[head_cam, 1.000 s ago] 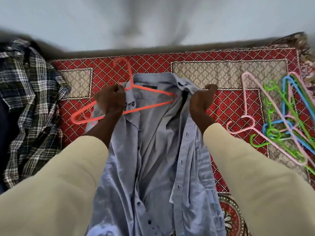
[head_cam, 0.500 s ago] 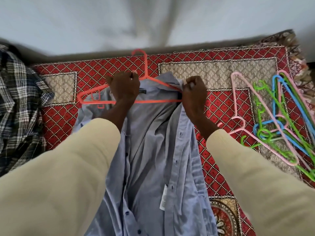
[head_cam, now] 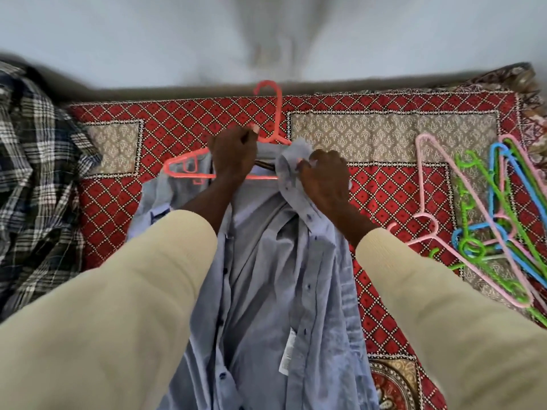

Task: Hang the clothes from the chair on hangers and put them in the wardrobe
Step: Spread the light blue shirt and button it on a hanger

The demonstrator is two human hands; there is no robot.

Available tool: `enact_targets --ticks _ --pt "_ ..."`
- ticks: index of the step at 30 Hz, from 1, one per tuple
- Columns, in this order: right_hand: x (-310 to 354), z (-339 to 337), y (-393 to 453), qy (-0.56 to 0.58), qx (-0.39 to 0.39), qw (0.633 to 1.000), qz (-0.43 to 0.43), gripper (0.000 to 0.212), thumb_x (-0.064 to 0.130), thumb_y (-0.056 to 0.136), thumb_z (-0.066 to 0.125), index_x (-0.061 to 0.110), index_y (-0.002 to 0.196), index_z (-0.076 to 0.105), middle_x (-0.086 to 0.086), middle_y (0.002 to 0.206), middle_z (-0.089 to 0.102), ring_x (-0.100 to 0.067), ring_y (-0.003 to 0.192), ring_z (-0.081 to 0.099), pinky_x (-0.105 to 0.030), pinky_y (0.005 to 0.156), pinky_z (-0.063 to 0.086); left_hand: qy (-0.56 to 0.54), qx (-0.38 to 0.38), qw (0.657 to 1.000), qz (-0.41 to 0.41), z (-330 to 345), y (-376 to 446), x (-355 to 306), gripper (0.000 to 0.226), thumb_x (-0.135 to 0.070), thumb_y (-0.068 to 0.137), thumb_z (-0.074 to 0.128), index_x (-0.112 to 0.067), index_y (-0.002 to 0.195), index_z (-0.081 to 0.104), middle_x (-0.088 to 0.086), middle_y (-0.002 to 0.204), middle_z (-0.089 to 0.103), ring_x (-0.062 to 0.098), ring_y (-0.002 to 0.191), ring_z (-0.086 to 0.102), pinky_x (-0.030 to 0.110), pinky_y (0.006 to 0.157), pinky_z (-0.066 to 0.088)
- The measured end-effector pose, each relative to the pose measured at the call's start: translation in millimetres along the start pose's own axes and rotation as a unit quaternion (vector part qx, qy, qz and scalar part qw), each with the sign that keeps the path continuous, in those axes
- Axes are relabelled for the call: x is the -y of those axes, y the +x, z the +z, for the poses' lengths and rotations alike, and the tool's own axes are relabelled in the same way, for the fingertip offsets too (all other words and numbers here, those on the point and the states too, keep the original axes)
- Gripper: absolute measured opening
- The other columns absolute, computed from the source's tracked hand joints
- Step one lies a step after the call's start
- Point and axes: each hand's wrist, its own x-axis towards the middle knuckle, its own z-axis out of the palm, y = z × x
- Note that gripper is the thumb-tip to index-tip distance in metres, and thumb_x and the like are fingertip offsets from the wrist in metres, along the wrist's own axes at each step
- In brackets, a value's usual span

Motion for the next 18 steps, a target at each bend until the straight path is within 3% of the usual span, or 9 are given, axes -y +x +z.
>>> enact_targets --ticks 2,3,5,8,10,12,13,16,18 --pt "7 -3 14 -0.015 -0.075 0.994 -0.08 0.048 0.029 0.088 0.062 0.007 0.129 0.053 -0.015 0.132 0.052 -0.032 0.125 0.044 -0.04 0.103 0.033 -0.044 0.018 0.999 0.018 -6 5 1 0.044 -0.039 0.095 0.053 -0.015 0.058 0.051 0.003 0.059 0.051 0.032 0.07 0.059 0.042 0.081 0.04" --pt "17 -3 23 0.022 -0.068 0.991 -0.115 0.054 0.029 0.086 0.066 0.007 0.133 0.049 -0.011 0.134 0.052 -0.028 0.126 0.044 -0.039 0.104 0.032 -0.057 0.025 0.998 0.032 -10 8 1 0.043 -0.038 0.094 0.053 -0.013 0.058 0.053 0.001 0.057 0.049 0.033 0.069 0.059 0.042 0.078 0.041" --pt "42 -6 44 0.119 0.04 0.985 -0.118 0.05 0.032 0.083 0.072 0.011 0.124 0.054 -0.003 0.114 0.063 -0.016 0.102 0.055 -0.034 0.089 0.04 -0.088 0.036 0.993 0.07 -15 9 -5 0.034 -0.034 0.092 0.056 -0.015 0.064 0.061 -0.007 0.058 0.049 0.029 0.068 0.06 0.036 0.072 0.041" --pt "60 -3 66 0.246 0.17 0.953 -0.046 0.014 0.023 0.09 0.068 0.01 0.086 0.064 0.003 0.068 0.064 -0.008 0.06 0.058 -0.026 0.061 0.048 -0.17 0.042 0.981 0.089 -28 10 -8 0.023 -0.022 0.086 0.059 -0.007 0.101 0.07 -0.002 0.083 0.065 0.011 0.079 0.061 0.029 0.078 0.044" --pt "60 -1 72 0.294 0.162 0.941 -0.028 0.02 0.018 0.094 0.065 -0.002 0.092 0.065 0.0 0.065 0.064 -0.003 0.05 0.059 -0.018 0.053 0.049 -0.128 -0.058 0.986 0.084 -42 12 7 0.032 -0.012 0.08 0.055 -0.001 0.109 0.063 0.011 0.103 0.064 0.024 0.098 0.057 0.033 0.088 0.042" --pt "57 -1 75 0.303 0.123 0.945 -0.021 0.016 0.015 0.095 0.063 0.001 0.088 0.063 -0.002 0.066 0.06 0.003 0.044 0.054 -0.012 0.047 0.043 -0.076 -0.184 0.979 0.046 -57 3 35 0.027 -0.006 0.073 0.052 0.0 0.098 0.06 0.014 0.098 0.059 0.028 0.095 0.05 0.038 0.085 0.039" --pt "57 0 75 0.316 0.107 0.943 -0.016 0.015 0.014 0.095 0.062 0.008 0.082 0.061 -0.001 0.066 0.058 0.005 0.043 0.052 -0.012 0.047 0.041 -0.046 -0.195 0.979 0.048 -62 -8 51 0.022 -0.006 0.072 0.052 -0.001 0.093 0.058 0.014 0.094 0.057 0.028 0.092 0.048 0.039 0.084 0.038" --pt "58 5 79 0.32 0.087 0.943 -0.001 0.021 0.018 0.095 0.062 0.015 0.075 0.057 0.0 0.066 0.058 0.003 0.046 0.052 -0.015 0.05 0.042 0.059 -0.047 0.993 0.09 -55 -47 91 0.021 -0.023 0.078 0.05 -0.006 0.089 0.057 0.014 0.089 0.059 0.032 0.088 0.052 0.041 0.081 0.038" --pt "59 8 81 0.299 0.101 0.949 -0.007 0.021 0.022 0.095 0.063 0.013 0.077 0.059 -0.001 0.066 0.059 -0.002 0.05 0.054 -0.018 0.053 0.043 0.142 0.052 0.987 0.053 -40 -57 100 0.042 -0.045 0.082 0.052 -0.008 0.099 0.061 0.016 0.1 0.063 0.037 0.095 0.058 0.045 0.085 0.041"
